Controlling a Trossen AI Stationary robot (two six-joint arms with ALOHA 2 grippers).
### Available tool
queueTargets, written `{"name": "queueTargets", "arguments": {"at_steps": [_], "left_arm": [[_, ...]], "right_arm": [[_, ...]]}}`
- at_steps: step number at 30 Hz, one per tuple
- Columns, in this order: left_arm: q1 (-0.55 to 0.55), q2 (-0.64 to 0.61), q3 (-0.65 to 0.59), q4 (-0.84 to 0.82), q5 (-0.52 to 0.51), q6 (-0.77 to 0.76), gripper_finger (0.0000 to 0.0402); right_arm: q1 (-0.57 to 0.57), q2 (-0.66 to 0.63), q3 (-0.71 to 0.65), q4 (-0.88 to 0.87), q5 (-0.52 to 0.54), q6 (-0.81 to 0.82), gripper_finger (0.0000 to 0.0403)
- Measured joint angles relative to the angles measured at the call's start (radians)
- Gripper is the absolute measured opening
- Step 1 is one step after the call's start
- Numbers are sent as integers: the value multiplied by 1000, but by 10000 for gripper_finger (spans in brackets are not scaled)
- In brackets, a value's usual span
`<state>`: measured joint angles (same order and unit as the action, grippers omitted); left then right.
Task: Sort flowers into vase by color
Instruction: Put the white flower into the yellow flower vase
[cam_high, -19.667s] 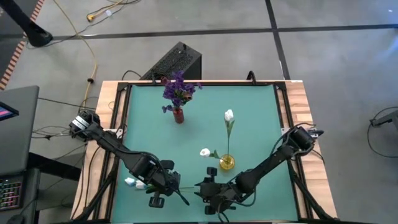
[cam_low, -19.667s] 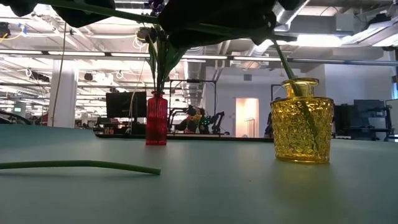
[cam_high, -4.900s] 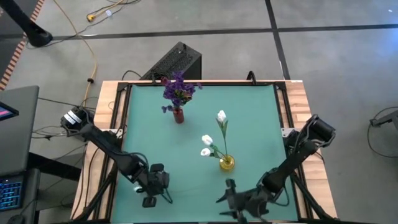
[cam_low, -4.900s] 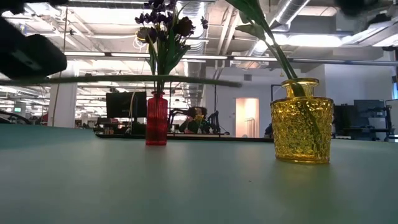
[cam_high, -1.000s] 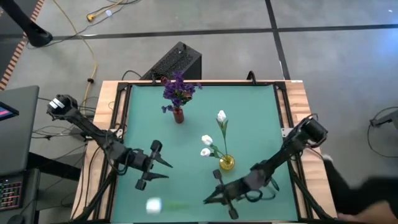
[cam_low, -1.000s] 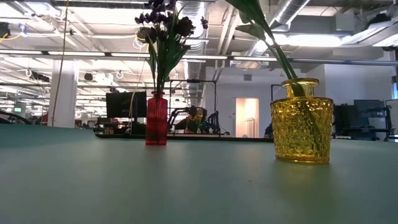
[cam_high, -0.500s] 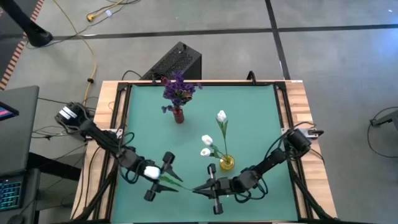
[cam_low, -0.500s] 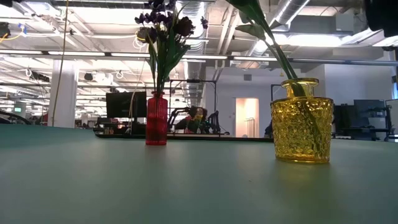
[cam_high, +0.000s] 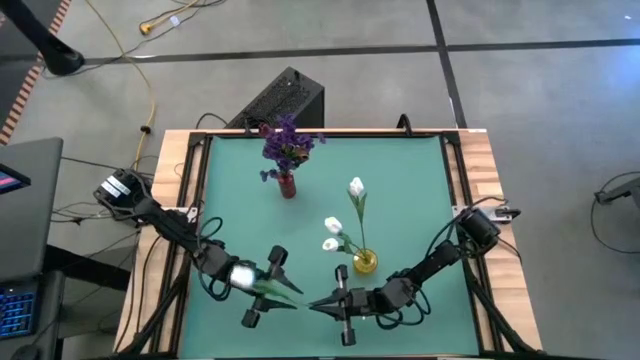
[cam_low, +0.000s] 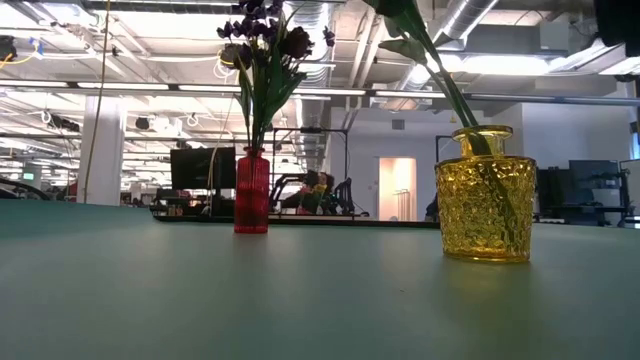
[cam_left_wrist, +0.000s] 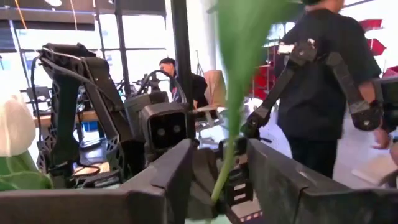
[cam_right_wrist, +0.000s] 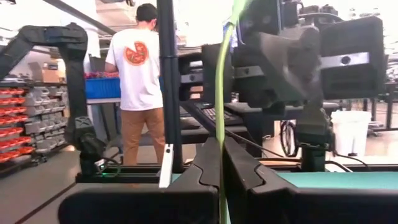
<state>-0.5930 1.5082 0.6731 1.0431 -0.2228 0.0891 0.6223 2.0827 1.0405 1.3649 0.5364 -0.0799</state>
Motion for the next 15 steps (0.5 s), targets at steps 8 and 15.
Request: {"name": "queueTargets", "arguments": {"at_steps": [8, 15], "left_arm": [[0, 0, 0, 4, -21, 3, 37], [1, 0, 0, -13, -43, -25, 2]], "right_arm": [[-3, 0, 0, 1, 3, 1, 31], [-10, 0, 0, -4, 7, 6, 77]]}}
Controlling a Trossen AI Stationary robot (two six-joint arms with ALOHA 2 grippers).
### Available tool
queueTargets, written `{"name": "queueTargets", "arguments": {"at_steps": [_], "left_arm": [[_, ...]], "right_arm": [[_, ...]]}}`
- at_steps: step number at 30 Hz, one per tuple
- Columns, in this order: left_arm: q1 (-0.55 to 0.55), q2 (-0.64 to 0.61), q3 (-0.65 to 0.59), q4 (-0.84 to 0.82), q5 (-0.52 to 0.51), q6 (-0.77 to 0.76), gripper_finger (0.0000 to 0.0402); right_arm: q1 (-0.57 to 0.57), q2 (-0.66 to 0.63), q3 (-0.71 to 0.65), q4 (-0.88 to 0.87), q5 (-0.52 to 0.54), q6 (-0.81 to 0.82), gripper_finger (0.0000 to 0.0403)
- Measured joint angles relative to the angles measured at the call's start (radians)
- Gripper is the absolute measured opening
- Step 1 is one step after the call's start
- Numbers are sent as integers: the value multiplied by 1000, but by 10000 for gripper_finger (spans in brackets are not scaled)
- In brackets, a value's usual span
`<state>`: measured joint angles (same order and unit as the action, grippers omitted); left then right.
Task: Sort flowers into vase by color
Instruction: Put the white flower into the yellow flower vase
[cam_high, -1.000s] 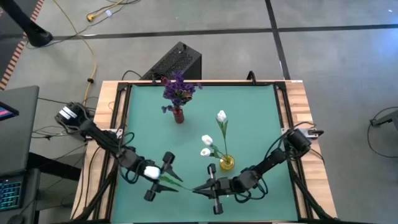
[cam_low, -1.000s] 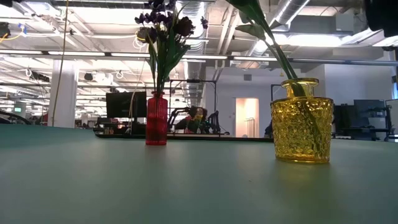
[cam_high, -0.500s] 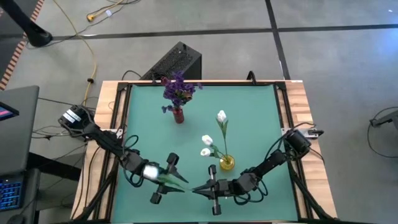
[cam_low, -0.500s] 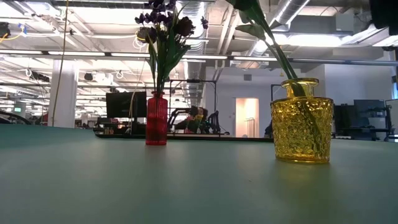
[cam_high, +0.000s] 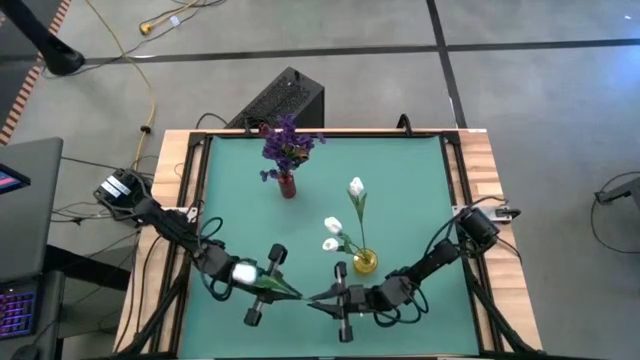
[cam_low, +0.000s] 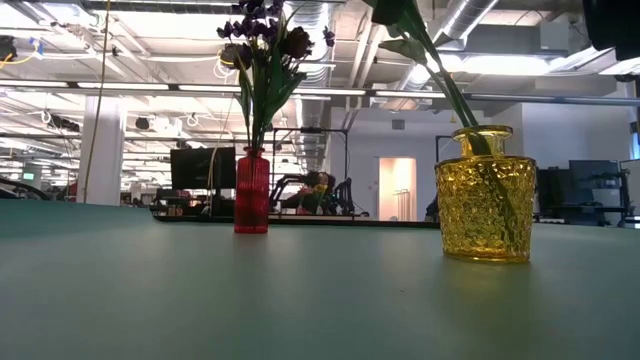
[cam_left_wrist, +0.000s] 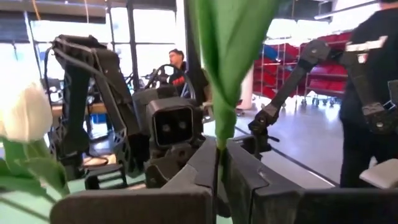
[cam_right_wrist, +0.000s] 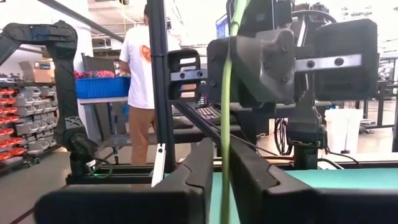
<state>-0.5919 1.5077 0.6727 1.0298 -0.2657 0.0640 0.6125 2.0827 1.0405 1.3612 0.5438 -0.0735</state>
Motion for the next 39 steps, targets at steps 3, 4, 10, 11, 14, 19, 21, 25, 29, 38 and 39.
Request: {"name": "queueTargets", "arguments": {"at_steps": [3, 4, 10, 11, 14, 19, 21, 25, 29, 38, 39], "left_arm": [[0, 0, 0, -32, -10, -36, 1], [0, 0, 0, -45, -11, -49, 1], [12, 0, 0, -138, -12, -160, 0], [17, 0, 0, -158, -12, -185, 0], [31, 0, -1, -222, -12, -254, 0], [49, 0, -1, -309, 13, -340, 0], [52, 0, -1, -324, 15, -352, 0], [53, 0, -1, -323, 16, -357, 0], [53, 0, -1, -322, 16, -357, 0], [53, 0, -1, -357, 27, -364, 0], [53, 0, -1, -362, 30, -364, 0]], "right_arm": [[-2, 0, 0, -4, 0, -3, 97], [-6, 0, 0, -15, 0, -1, 105], [-19, -19, 0, -203, -23, 152, 177], [-21, -29, 0, -255, -27, 185, 190], [-27, -57, 0, -385, -27, 246, 224], [-27, -68, 0, -423, -26, 244, 247], [-29, -68, 5, -430, -26, 227, 248], [-47, -68, 44, -490, -23, 223, 239], [-67, -68, 109, -629, -22, 223, 220], [-56, -68, 222, -912, -19, 224, 157], [-53, -68, 226, -922, -19, 223, 151]]}}
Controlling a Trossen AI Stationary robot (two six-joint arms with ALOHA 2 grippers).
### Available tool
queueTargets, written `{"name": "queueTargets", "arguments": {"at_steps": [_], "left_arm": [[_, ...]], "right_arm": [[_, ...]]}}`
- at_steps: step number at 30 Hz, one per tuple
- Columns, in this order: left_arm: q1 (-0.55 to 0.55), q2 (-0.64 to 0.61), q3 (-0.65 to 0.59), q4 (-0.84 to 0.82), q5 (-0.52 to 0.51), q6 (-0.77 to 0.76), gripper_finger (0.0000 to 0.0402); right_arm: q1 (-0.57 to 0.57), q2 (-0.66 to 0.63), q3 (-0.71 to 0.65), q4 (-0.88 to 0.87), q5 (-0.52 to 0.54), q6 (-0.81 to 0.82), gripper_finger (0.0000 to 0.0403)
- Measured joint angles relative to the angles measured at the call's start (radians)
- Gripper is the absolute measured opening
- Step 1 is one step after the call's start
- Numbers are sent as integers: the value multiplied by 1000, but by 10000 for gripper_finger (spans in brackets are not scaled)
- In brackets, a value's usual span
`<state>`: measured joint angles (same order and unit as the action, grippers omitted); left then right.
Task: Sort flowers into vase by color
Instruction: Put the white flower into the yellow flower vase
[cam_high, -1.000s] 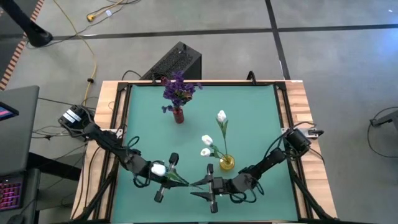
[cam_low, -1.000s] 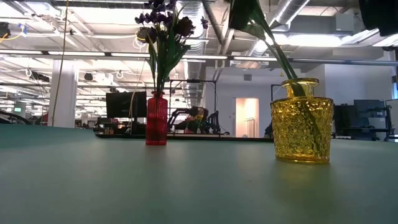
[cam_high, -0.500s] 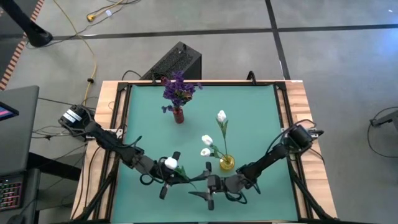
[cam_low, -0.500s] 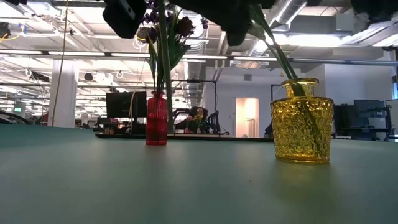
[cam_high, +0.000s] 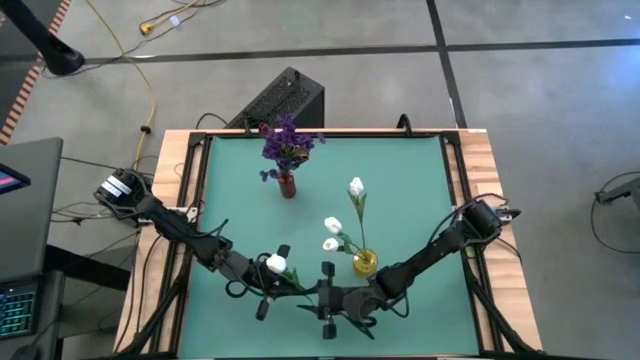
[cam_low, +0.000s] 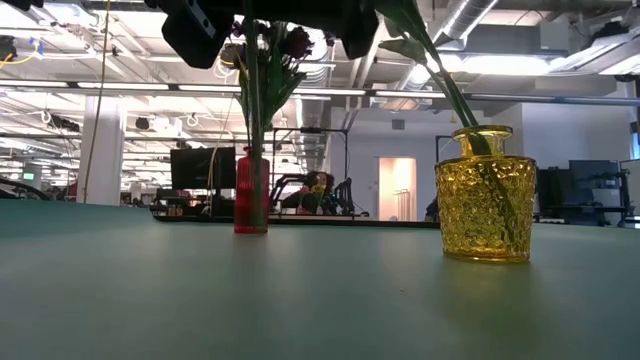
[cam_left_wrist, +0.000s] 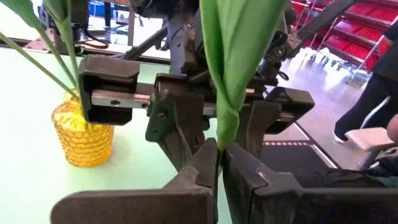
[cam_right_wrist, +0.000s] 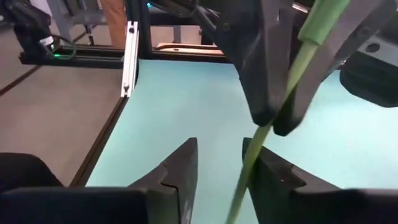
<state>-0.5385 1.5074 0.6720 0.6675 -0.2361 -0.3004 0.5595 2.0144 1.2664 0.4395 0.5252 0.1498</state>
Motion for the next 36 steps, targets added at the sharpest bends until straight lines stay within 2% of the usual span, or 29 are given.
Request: {"name": "queueTargets", "arguments": {"at_steps": [8, 17, 32, 36], "left_arm": [[0, 0, 0, -6, 6, -1, 0], [0, 0, 0, -6, 42, -12, 0], [0, 0, 0, -20, 44, -11, 0], [2, 0, 0, -23, 48, -11, 0]], "right_arm": [[3, 0, 2, -20, 3, 0, 120], [1, 0, 2, -21, 1, 0, 118], [-1, 0, 2, -28, 0, 0, 117], [-5, 0, 2, -28, -1, 0, 102]]}}
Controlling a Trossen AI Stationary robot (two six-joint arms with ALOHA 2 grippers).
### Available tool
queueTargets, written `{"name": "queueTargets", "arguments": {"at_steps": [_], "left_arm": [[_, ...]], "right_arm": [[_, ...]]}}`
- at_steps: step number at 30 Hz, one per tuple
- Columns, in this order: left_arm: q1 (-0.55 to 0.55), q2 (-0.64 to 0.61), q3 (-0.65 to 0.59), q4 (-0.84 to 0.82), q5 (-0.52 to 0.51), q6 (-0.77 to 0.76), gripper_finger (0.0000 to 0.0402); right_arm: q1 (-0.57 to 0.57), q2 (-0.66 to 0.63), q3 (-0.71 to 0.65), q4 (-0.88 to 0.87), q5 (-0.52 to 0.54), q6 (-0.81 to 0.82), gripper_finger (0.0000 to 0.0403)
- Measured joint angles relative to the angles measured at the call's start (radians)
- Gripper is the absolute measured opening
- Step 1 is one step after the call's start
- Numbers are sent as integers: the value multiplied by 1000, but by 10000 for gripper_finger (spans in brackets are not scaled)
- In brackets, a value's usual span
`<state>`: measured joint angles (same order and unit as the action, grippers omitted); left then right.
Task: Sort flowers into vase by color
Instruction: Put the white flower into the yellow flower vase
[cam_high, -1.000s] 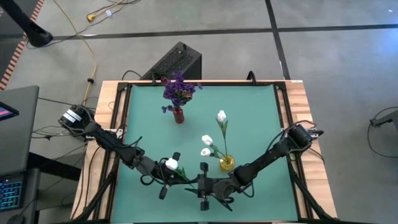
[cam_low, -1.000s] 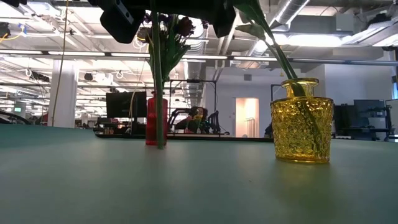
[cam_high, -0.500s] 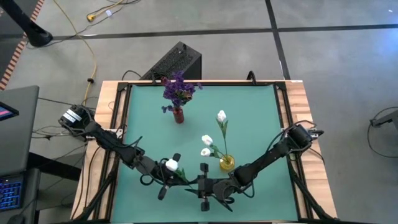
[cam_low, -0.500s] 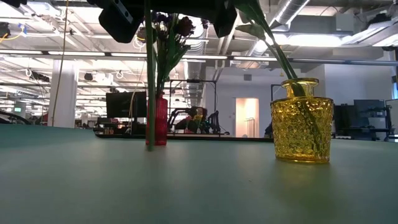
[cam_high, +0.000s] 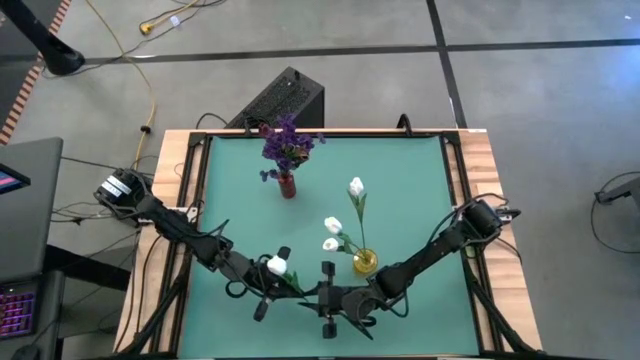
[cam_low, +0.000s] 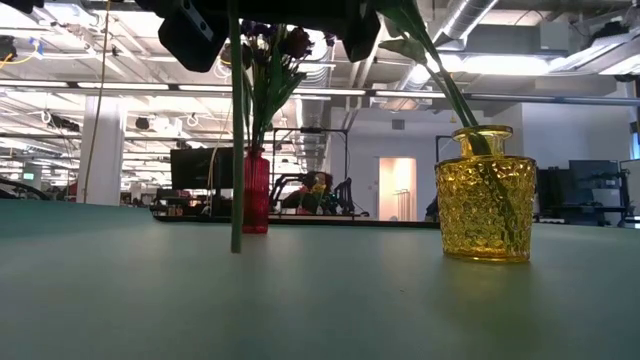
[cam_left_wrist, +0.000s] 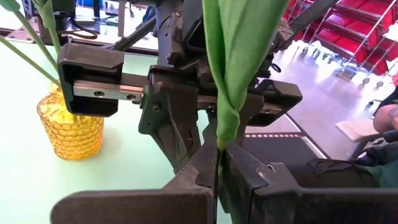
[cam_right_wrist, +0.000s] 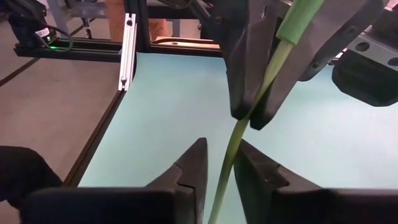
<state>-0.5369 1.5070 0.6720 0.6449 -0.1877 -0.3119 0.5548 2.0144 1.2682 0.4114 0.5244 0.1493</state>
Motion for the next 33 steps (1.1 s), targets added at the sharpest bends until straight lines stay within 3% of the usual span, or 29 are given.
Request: {"name": "queueTargets", "arguments": {"at_steps": [7, 17, 23, 28, 33], "left_arm": [[0, 0, 0, 2, -7, 27, 6], [0, -36, 0, 5, 7, 91, 114], [0, -103, 0, -36, 7, 121, 170], [0, -119, 0, -97, -27, 151, 180], [0, -118, 0, -106, -30, 151, 181]], "right_arm": [[0, 0, 0, 0, 1, -25, 25], [43, -72, 0, -94, 9, -27, 28], [123, -199, 0, -289, 190, -23, 27], [202, -298, -14, -493, 397, 83, 27], [239, -435, -133, -593, 434, 269, 27]]}}
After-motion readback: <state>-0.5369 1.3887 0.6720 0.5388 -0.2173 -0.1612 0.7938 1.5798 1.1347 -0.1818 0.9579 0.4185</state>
